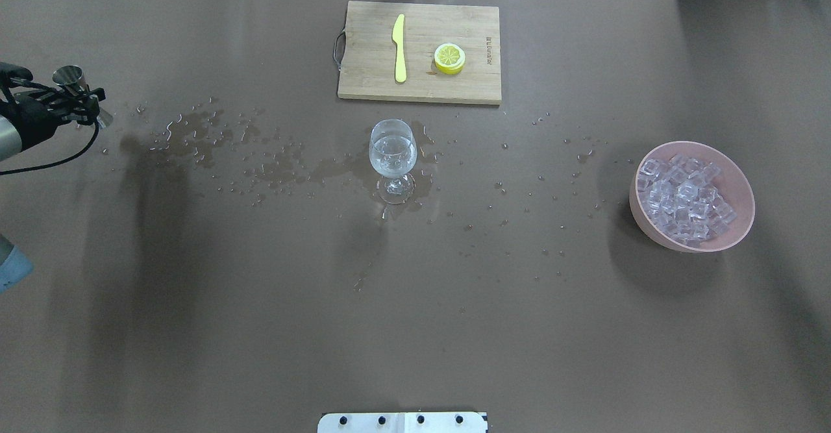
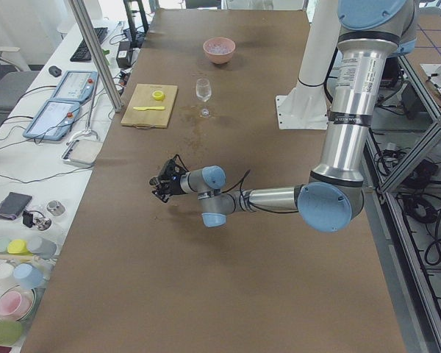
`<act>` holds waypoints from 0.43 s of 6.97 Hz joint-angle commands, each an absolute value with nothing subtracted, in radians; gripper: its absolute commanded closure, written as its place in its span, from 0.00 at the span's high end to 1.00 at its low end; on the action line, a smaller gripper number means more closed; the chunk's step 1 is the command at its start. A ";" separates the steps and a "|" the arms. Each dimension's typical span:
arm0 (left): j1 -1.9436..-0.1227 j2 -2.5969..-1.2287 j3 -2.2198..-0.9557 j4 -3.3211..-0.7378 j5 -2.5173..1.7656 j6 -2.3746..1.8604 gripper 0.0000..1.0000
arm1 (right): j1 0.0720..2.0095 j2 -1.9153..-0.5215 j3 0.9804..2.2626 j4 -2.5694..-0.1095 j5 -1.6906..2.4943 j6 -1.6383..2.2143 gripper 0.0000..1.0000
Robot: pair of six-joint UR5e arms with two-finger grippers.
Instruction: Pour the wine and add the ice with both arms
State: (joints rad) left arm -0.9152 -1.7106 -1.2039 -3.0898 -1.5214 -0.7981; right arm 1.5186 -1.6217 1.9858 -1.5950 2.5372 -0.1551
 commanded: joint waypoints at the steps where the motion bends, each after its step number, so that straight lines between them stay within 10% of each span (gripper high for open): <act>1: -0.914 -1.713 -1.203 -3.086 -1.523 -0.799 0.40 | 1.517 -1.621 1.987 -1.594 2.537 -0.152 1.00; 3: -0.914 -1.713 -1.203 -3.083 -1.523 -0.801 0.54 | 1.517 -1.620 1.987 -1.594 2.537 -0.152 1.00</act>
State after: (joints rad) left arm -0.9143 -1.7131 -1.2027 -3.0852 -1.5232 -0.7996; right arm 1.5180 -1.6204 1.9865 -1.5940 2.5372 -0.1521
